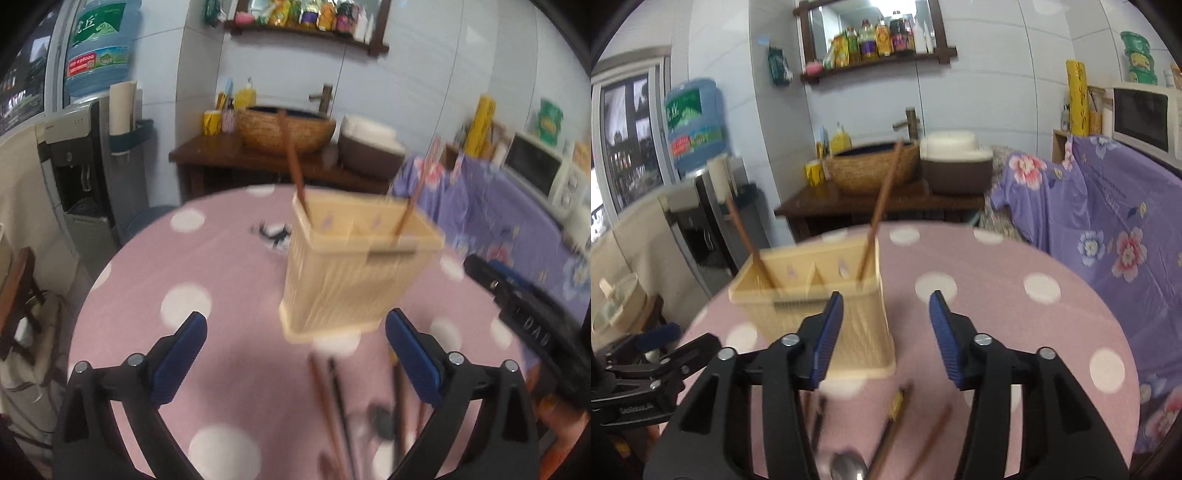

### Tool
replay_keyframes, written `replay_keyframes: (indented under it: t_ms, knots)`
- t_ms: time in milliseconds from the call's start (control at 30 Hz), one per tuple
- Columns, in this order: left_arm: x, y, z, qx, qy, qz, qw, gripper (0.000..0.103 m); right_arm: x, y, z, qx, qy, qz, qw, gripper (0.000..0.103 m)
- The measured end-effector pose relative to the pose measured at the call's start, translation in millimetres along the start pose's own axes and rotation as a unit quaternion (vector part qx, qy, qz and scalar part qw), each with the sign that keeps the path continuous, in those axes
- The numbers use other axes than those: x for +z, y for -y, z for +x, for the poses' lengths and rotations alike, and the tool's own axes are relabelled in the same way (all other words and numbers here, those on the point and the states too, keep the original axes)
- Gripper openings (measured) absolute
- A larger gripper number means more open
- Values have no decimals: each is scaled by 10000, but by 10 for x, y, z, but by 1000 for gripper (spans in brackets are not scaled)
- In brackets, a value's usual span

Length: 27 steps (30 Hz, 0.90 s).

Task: Organize utensils
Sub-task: 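Grasp the wooden-handled spoon with the left tool while the right tool grasps a brown chopstick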

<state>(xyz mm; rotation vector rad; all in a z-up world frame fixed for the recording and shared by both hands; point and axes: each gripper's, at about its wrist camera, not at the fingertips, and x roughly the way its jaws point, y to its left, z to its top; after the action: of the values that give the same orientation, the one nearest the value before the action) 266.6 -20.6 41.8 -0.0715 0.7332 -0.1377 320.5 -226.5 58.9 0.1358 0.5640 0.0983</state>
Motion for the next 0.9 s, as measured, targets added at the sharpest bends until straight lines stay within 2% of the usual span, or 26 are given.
replay_keyframes:
  t_ms: [100,167,233,300,333,400,467,567,700,900]
  knots:
    - [-385,14,10,264,-420,325,9982,98,-359,72,-84,-172,-183,-30,9997,60]
    - [-631,3,15,151,-656,289,9973,97,-602,101,-129,-344,-368,-107,9987,60]
    - [-795,-2,-16,-36,-698,227,9973,95,-786,116,-169,-439,-493,-180,9977,60]
    - [-937,29,-20,-54,-853,249,9960,74,-926,143,-224,-578,-513,-178,9968,60]
    - [-1003,45,-10,-56,-943,259,9952,69,-999,163,-257,-614,-532,-142,9966,60]
    - [-1100,65,30,-173,-1150,183,9930,51,-1083,202,-308,-608,-557,-51,9966,60]
    - [-1158,74,50,-309,-1301,80,9910,43,-1149,215,-343,-628,-571,-27,9964,60]
    - [-1187,128,14,-369,-1312,38,9907,42,-1210,238,-397,-615,-559,27,9965,60]
    - [-1261,230,59,-373,-1442,146,9887,29,-1214,241,-434,-608,-528,56,9967,60]
    - [-1278,273,93,-290,-1454,149,9888,27,-1198,214,-441,-573,-532,44,9969,60]
